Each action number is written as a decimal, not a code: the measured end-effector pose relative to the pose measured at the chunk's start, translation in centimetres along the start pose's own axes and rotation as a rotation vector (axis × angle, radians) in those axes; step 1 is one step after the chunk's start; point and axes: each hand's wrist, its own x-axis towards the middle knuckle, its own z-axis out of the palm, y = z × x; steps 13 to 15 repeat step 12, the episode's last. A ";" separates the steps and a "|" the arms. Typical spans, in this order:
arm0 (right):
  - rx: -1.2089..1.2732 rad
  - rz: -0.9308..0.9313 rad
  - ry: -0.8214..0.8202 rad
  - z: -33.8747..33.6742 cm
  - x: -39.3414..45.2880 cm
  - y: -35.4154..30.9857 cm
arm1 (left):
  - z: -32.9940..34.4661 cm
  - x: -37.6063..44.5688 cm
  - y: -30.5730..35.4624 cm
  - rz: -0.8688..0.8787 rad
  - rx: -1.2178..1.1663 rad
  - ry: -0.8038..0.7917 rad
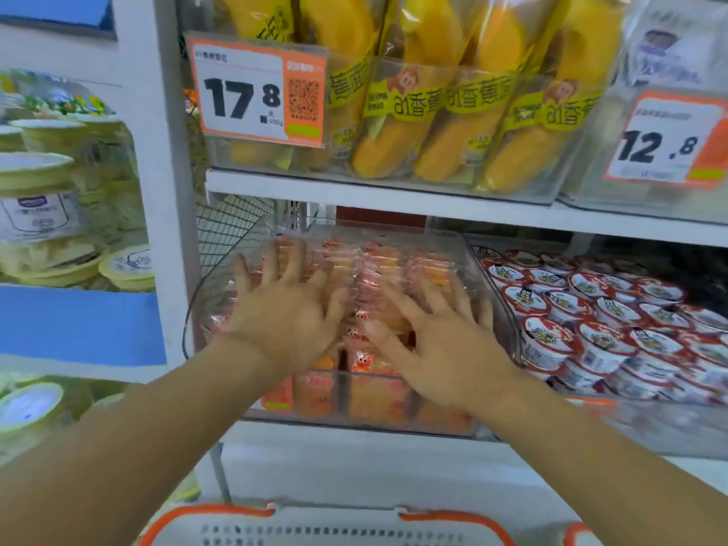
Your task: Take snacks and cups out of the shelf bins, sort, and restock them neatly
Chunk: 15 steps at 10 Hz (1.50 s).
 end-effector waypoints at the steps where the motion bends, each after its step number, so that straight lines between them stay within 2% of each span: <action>1: -0.051 -0.014 0.067 1.0 -1.0 -0.1 | 1.0 -2.1 -0.4 -0.002 -0.065 0.039; 4: -0.060 -0.025 0.087 1.7 0.6 0.3 | 2.4 -1.9 -0.3 -0.035 -0.034 0.125; 5: -0.051 -0.018 0.080 1.4 0.1 0.1 | 2.3 -2.2 -0.3 -0.030 -0.037 0.097; 6: -0.065 -0.042 0.208 1.0 -2.0 -0.7 | 1.4 -3.3 0.4 -0.073 -0.033 0.150; 7: -0.072 -0.115 0.195 1.7 -4.4 -0.2 | 1.3 -5.8 0.7 -0.068 -0.035 0.180; 8: -0.096 -0.113 0.115 2.8 -5.1 0.3 | 2.7 -7.1 0.1 -0.012 -0.008 0.037; 9: -0.107 -0.106 0.096 2.9 -4.7 0.0 | 2.5 -6.4 -0.2 -0.032 -0.035 -0.043; 10: -0.075 -0.145 0.007 0.9 -5.0 0.7 | 0.6 -7.0 0.2 -0.027 -0.056 -0.116; 12: 0.166 -0.216 0.148 -6.6 -10.4 2.1 | -6.0 -12.7 0.9 0.073 -0.259 -0.004; 15: 0.166 -0.216 0.148 -6.6 -10.4 2.1 | -6.0 -12.7 0.9 0.073 -0.259 -0.004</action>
